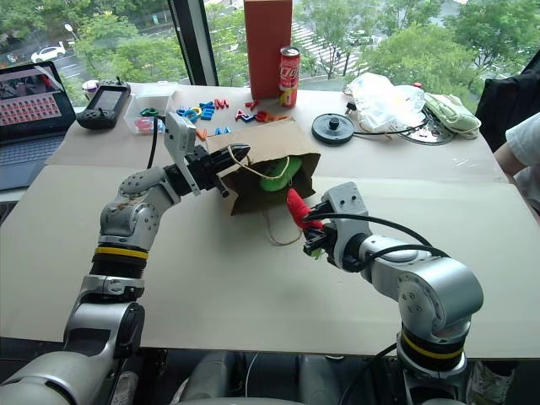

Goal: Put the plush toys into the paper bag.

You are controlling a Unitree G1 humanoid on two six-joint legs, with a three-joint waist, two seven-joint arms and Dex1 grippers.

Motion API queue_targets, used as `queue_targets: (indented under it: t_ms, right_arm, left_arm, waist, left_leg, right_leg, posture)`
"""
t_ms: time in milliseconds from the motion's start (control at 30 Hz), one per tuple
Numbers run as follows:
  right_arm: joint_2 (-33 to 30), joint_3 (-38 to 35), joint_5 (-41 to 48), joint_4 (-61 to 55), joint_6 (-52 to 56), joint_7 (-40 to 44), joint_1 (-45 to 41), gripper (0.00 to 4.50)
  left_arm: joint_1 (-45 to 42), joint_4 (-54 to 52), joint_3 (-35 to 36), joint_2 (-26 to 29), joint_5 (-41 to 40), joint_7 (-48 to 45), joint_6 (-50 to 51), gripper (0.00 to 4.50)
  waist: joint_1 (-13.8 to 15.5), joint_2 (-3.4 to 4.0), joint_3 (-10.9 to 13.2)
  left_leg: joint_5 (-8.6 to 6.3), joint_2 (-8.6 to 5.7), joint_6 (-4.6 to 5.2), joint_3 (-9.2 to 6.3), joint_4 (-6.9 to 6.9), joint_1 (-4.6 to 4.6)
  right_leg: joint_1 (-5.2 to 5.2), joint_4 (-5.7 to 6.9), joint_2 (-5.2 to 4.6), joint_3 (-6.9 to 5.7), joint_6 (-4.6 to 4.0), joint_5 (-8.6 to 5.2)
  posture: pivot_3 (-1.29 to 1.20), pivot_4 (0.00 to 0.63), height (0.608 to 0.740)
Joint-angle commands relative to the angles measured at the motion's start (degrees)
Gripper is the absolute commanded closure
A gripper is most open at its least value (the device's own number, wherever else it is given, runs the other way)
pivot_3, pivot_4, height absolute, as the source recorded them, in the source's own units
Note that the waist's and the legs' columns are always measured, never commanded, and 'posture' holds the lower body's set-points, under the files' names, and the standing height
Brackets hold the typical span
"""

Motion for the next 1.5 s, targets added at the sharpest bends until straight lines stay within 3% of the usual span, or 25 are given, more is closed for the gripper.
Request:
queue_targets:
  t_ms: [33, 333, 533, 700, 933, 967, 1300, 1500]
  right_arm:
    - [0.6, 4.3, -1.9, 2.7, -4.7, -0.5, -3.1, 4.29]
    - [2.9, 16.0, -8.1, 19.2, -16.1, 0.8, -13.8, 4.29]
    - [7.5, 19.5, -12.6, 35.2, -26.4, 2.4, -23.0, 4.29]
    - [13.8, 16.0, -13.9, 45.5, -34.1, 1.6, -28.6, 4.29]
    - [18.5, 11.4, -15.3, 49.9, -39.3, -1.6, -27.9, 4.29]
    - [18.9, 10.9, -15.4, 49.9, -39.4, -1.9, -27.5, 3.49]
    - [17.9, 10.7, -16.0, 45.0, -35.7, -1.2, -25.0, 0.17]
    - [13.5, 12.6, -15.8, 33.1, -28.1, -0.8, -19.7, 0.02]
  left_arm:
    - [-1.5, -3.1, 0.7, -0.3, -1.5, 0.0, 0.7, 4.50]
    - [1.5, -8.7, -0.6, -0.8, -2.5, -0.8, 3.1, 4.50]
    - [3.0, -11.2, -1.8, -1.5, -3.0, -0.6, 4.1, 4.50]
    - [3.1, -11.0, -1.9, -2.1, -2.7, -0.2, 4.1, 4.50]
    - [3.6, -11.0, -1.8, -2.2, -2.7, 0.3, 4.1, 4.50]
    - [3.6, -10.9, -1.8, -2.1, -2.7, 0.3, 4.1, 4.50]
    - [3.6, -9.9, -2.0, -2.0, -2.4, 0.2, 3.7, 4.50]
    - [3.7, -9.7, -1.9, -1.6, -2.2, -0.2, 3.8, 4.50]
  waist:
    - [0.0, 0.00, 0.0]
    - [-0.4, 0.01, 0.0]
    - [-0.4, 0.02, 0.0]
    - [-0.3, 0.03, 0.0]
    - [-0.2, 0.03, 0.0]
    - [-0.2, 0.03, 0.0]
    - [-0.3, 0.04, 0.0]
    - [-0.2, 0.04, 0.0]
  left_leg:
    - [0.00, 0.00, 0.00, 0.01, 0.01, -0.05]
    - [0.01, 0.02, 0.00, 0.06, 0.02, -0.01]
    - [0.01, 0.03, -0.01, 0.12, 0.02, -0.02]
    - [0.02, 0.04, -0.01, 0.19, 0.01, -0.03]
    - [0.02, 0.05, -0.02, 0.23, 0.00, -0.15]
    - [0.02, 0.05, -0.02, 0.23, 0.00, -0.15]
    - [0.03, 0.06, -0.04, 0.23, -0.01, -0.15]
    - [0.02, 0.05, -0.03, 0.23, -0.02, -0.17]
  right_leg:
    - [-0.03, 0.00, -0.01, 0.00, 0.00, 0.00]
    - [-0.06, 0.05, 0.02, -0.01, -0.01, 0.01]
    - [-0.07, 0.07, 0.01, -0.01, -0.01, 0.01]
    - [-0.07, 0.22, 0.01, -0.05, -0.02, 0.01]
    - [-0.06, 0.30, -0.04, -0.17, -0.02, 0.02]
    - [-0.08, 0.30, -0.04, -0.17, -0.02, 0.02]
    - [-0.07, 0.31, -0.03, -0.22, -0.03, 0.02]
    - [-0.06, 0.29, -0.04, -0.22, -0.03, 0.02]
  posture:
    - [0.00, 0.150, 0.740]
    - [0.00, 0.150, 0.740]
    - [0.00, 0.150, 0.740]
    - [0.00, 0.150, 0.740]
    - [0.00, 0.150, 0.740]
    - [0.00, 0.150, 0.740]
    - [0.00, 0.150, 0.740]
    - [0.00, 0.150, 0.740]
